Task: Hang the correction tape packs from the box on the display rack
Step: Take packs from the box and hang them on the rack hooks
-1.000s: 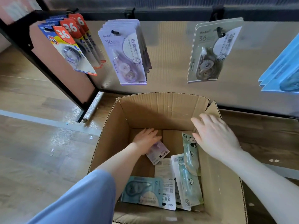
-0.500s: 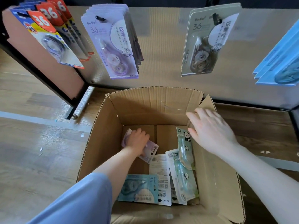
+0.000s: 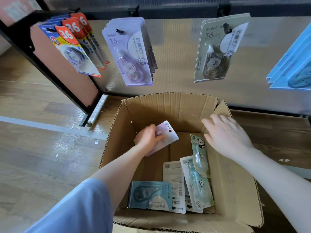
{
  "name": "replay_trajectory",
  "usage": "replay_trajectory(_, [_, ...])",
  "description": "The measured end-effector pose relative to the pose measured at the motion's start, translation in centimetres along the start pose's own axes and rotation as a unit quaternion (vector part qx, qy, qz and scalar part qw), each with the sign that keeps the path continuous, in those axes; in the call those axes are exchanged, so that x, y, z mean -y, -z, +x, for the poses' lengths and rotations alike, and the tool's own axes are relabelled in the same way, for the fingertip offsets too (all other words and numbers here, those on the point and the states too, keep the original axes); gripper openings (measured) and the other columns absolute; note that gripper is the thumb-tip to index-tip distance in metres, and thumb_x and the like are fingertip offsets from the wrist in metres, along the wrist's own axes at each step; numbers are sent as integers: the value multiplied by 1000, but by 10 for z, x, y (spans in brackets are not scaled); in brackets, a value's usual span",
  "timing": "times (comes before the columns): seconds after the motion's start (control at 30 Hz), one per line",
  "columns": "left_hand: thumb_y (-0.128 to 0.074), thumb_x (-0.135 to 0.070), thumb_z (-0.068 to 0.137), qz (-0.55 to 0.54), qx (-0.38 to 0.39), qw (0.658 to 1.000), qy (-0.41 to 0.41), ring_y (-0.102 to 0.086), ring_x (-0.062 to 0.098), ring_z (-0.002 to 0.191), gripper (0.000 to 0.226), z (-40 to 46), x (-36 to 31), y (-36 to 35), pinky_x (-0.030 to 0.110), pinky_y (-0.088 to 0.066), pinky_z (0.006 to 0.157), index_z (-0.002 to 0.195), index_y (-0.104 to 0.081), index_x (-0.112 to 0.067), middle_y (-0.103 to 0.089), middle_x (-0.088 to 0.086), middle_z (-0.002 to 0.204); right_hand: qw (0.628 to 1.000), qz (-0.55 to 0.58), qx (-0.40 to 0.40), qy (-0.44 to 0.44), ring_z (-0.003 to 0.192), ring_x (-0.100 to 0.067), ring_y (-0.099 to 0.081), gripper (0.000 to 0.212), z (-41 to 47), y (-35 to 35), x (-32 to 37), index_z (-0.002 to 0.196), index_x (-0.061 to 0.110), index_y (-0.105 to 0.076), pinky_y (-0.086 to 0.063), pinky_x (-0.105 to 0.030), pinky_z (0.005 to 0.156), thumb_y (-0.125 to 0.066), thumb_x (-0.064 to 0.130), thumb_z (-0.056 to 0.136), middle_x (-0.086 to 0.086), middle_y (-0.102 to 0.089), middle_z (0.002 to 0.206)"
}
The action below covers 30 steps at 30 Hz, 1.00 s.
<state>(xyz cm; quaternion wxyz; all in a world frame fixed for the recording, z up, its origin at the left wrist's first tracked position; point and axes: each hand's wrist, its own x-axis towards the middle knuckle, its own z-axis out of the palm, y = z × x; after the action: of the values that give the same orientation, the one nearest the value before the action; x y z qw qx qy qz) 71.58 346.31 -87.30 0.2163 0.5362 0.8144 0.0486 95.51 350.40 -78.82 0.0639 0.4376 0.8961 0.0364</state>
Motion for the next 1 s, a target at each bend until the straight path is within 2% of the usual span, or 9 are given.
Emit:
replay_trajectory(0.1, [-60,-53,86,-64,-1,998,11,-55,26,88,44,-7,-8,9,33,-36,67,91,-41,-14,-56,5,98,1000,-9,-7,4,115,-24,-49,35,1,2,4,128,19,-45,-37,-33,97,-42,32,95,-4,-50,122])
replay_trajectory(0.23, [-63,-48,87,-140,6,990,32,-51,15,78,40,-16,-11,28,24,-36,60,91,-43,-13,-52,-2,88,1000,-27,5,-4,113,-24,-49,30,3,2,7,124,18,-45,-36,-33,96,-41,27,96,-4,-51,119])
replay_trajectory(0.3, [-65,-45,86,-182,-2,982,48,-48,12,73,38,-20,-9,38,21,-34,55,83,-42,-15,-50,-4,82,999,-47,19,-12,104,-25,-54,24,4,2,10,113,15,-53,-40,-34,91,-52,23,91,-5,-57,109])
replay_trajectory(0.37, [-65,-41,87,-212,-11,975,71,-44,8,67,38,-26,-7,47,20,-34,54,75,-38,-17,-46,-6,77,998,-54,22,-22,82,-28,-61,25,6,0,12,90,11,-64,-48,-36,75,-77,20,70,-9,-63,86])
replay_trajectory(0.43, [-66,-37,88,-243,-9,966,90,-46,5,66,37,-32,-4,54,19,-37,54,75,-37,-18,-48,-5,77,998,-43,17,-34,72,-28,-62,27,9,1,12,80,9,-67,-50,-36,69,-83,17,60,-10,-64,76])
replay_trajectory(0.53, [-66,-36,88,-270,-11,957,110,-59,11,78,33,-40,2,62,24,-49,61,82,-40,-16,-59,3,90,999,-31,20,-34,98,-27,-60,22,11,-1,18,104,10,-62,-45,-34,86,-62,19,84,-9,-63,103])
replay_trajectory(0.6, [-65,-36,88,-276,-24,953,125,-59,14,78,33,-47,5,68,24,-46,60,83,-40,-16,-58,5,92,999,-17,23,-37,111,-25,-53,25,15,-10,20,117,12,-54,-40,-32,93,-47,18,94,-7,-56,118])
replay_trajectory(0.8, [-66,-39,87,-289,-81,942,147,-61,22,81,36,-59,7,72,35,-49,67,84,-44,-12,-61,8,92,990,61,91,-84,114,-25,-51,28,27,-33,30,123,11,-48,-41,-31,92,-43,19,97,-8,-53,124])
replay_trajectory(1.0, [-67,-36,87,-310,-77,938,134,-64,23,84,34,-52,3,64,39,-52,72,83,-43,-13,-63,9,92,945,178,208,-177,118,-30,-50,33,34,-55,41,129,5,-43,-43,-36,91,-38,17,99,-13,-49,129])
